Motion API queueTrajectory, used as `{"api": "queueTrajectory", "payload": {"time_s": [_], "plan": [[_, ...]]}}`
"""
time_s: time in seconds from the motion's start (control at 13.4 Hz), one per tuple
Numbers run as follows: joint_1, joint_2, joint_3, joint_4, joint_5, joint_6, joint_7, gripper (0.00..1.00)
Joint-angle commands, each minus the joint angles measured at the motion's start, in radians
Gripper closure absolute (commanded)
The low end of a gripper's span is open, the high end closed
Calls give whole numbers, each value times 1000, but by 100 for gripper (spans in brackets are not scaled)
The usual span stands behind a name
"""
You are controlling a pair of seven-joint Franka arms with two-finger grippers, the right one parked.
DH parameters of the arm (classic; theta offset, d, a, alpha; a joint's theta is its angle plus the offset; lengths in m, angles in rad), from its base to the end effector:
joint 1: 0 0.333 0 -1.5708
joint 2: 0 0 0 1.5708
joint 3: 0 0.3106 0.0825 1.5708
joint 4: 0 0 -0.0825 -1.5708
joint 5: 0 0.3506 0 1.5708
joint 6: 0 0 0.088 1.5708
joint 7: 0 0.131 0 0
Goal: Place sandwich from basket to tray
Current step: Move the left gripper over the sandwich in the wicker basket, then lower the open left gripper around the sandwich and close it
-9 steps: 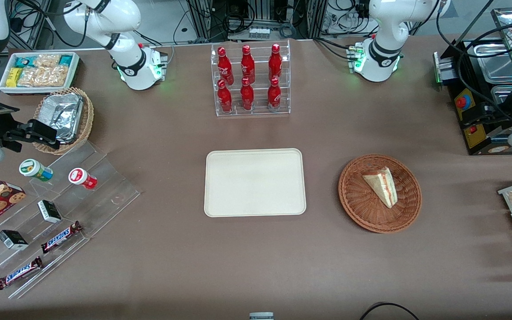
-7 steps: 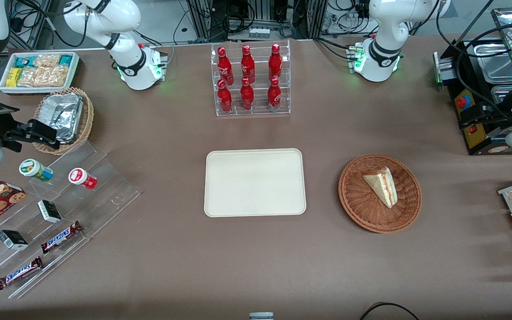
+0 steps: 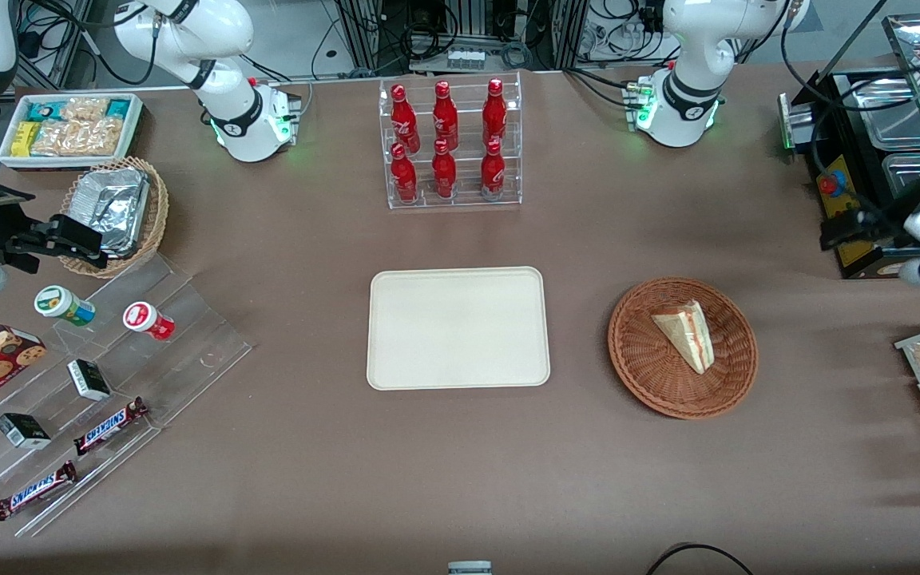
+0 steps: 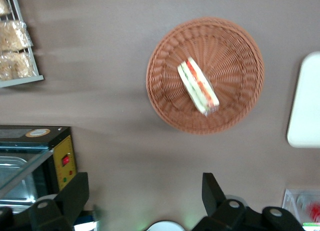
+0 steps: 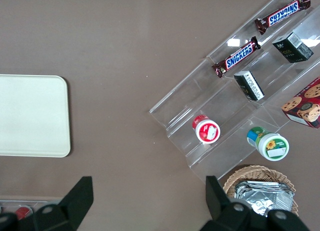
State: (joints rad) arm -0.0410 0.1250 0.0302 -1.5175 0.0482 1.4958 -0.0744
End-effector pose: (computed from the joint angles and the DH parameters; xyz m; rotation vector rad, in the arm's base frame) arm 0.5441 -0.0002 0.5458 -3.0738 -0.0980 0.2223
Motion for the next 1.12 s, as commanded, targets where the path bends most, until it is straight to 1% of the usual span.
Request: {"api": "queueTrajectory", "payload": {"time_s": [0.0,0.07,0.22,0.3,0.45,0.6,0.82,1.04], "plan": [[-13,70,-7,2,6,61,-137,0],[-14,94,-7,0,5,78,-157,0],[-35,152,-9,-4,-11,128,-322,0],[-69,177,-9,-15,-1,159,-402,0],[-83,205,-9,-27,-5,204,-479,0],[-83,208,-9,-108,-14,308,-518,0],[-88,203,-10,-240,-16,516,-678,0],[-108,197,-9,-351,-18,653,-699,0]]}}
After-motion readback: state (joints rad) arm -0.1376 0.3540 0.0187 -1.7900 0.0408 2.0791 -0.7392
